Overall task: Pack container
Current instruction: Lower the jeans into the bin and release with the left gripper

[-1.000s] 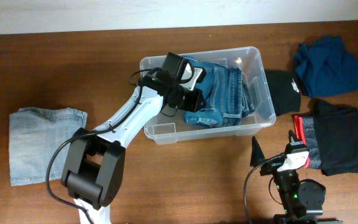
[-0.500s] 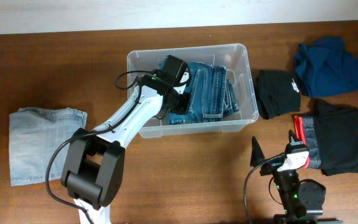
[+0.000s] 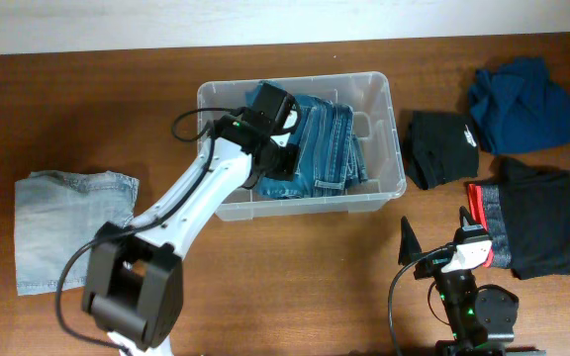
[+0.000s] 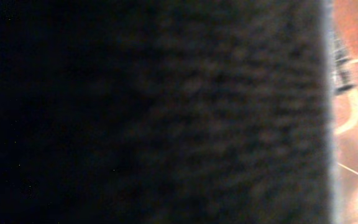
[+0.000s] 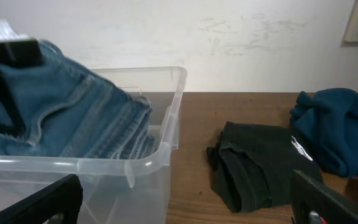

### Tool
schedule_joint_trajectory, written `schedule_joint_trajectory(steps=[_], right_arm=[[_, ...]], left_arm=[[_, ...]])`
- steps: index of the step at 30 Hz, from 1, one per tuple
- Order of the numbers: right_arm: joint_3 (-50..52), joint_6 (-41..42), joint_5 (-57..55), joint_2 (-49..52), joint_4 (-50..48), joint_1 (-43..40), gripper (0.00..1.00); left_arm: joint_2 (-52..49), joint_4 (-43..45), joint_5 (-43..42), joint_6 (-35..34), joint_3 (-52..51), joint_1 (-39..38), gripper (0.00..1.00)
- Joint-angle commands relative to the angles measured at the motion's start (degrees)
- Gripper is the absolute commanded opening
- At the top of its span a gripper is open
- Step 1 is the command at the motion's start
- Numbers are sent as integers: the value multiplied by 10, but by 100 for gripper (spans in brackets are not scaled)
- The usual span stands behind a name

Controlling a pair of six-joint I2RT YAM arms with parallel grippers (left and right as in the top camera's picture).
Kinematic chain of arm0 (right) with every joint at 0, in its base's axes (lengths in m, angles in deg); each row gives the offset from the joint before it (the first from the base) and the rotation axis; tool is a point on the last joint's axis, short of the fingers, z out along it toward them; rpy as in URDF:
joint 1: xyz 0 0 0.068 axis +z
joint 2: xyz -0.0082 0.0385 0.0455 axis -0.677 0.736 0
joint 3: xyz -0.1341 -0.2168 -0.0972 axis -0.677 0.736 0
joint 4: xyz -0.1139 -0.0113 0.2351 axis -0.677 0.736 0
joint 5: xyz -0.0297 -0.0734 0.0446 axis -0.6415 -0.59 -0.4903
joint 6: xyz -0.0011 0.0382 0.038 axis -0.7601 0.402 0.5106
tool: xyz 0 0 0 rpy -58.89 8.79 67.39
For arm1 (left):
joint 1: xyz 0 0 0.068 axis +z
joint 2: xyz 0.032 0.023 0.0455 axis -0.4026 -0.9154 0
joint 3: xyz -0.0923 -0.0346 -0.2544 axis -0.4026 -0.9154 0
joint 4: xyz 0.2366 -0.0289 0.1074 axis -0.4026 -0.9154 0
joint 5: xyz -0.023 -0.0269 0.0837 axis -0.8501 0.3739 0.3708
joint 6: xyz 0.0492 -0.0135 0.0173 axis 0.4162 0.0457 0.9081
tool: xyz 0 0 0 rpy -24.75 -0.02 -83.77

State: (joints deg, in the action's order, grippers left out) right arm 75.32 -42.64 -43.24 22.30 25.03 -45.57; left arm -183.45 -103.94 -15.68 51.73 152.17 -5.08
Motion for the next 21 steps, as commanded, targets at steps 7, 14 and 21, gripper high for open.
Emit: schedule_joint_trajectory(steps=[7,14,21], right_arm=[[3,-4,9,-5,3,3,98],[3,-4,9,-5,3,3,99],[3,-4,9,-5,3,3,98]], left_arm=[[58,-32,95,-60,21,7,1],[58,-46,101,-65,19,8,1],[40,-46,117,-65,17,9,1]])
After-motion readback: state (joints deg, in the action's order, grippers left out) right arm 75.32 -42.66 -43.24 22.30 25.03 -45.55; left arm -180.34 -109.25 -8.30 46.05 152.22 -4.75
